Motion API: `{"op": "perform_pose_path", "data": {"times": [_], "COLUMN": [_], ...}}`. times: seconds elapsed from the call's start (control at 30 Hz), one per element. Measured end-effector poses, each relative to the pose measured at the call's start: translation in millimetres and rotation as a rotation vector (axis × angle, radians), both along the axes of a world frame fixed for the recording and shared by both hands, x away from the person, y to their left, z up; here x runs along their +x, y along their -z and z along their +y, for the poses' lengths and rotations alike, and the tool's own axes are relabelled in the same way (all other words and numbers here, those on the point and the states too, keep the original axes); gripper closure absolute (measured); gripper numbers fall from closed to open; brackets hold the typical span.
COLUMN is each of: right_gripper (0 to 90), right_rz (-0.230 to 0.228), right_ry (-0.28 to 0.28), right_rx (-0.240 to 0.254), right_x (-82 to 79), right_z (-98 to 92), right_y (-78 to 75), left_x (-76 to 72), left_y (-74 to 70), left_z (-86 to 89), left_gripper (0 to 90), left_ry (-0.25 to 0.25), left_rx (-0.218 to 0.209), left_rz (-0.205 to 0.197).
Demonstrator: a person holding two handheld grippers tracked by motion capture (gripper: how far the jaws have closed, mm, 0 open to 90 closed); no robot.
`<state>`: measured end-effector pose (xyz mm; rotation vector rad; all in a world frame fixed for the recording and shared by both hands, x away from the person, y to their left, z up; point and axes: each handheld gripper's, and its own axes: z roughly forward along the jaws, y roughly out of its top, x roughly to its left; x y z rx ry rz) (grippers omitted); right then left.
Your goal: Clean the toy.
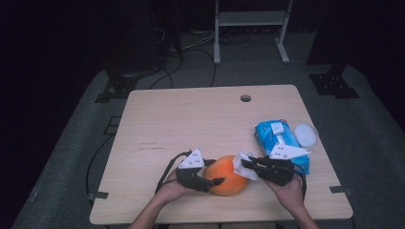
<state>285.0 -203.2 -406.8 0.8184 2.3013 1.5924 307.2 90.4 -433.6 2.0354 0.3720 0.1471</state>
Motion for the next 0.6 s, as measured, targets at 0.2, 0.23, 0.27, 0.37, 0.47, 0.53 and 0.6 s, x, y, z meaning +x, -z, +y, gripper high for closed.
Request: {"op": "perform_pose_path", "data": {"times": [0.2, 0.23, 0.27, 0.37, 0.47, 0.53, 0.6], "right_gripper": [80.4, 80.4, 80.4, 80.4, 80.3, 80.3, 80.4], "right_rz": [0.023, 0.023, 0.033, 0.036, -0.020, -0.026, -0.005], "right_ry": [0.004, 0.004, 0.011, 0.018, -0.022, -0.019, 0.013], "right_rx": [-0.054, -0.054, -0.055, -0.051, -0.039, -0.051, -0.047], "right_x": [3.9, 3.9, 5.2, 4.2, -2.7, -3.7, 1.4], "right_z": [3.4, 3.4, 2.0, 1.7, 10.7, 12.4, 4.4], "right_y": [7.7, 7.7, 8.5, 8.5, 1.3, 0.5, 2.8], "left_x": [6.3, 6.3, 6.1, 5.4, -1.2, -3.2, -6.8], "left_y": [1.0, 1.0, 0.8, 0.8, -0.3, -1.1, -2.4], "left_z": [5.6, 5.6, 4.6, 3.0, -2.6, -4.0, -6.2], "left_gripper": [31.3, 31.3, 31.3, 31.4, 31.6, 31.7, 32.0], "left_ry": [-0.036, -0.036, -0.033, -0.028, -0.003, -0.001, 0.013], "left_rx": [-0.028, -0.028, -0.026, -0.024, -0.004, 0.006, 0.014], "left_rz": [0.053, 0.053, 0.049, 0.045, -0.004, -0.014, -0.038]}}
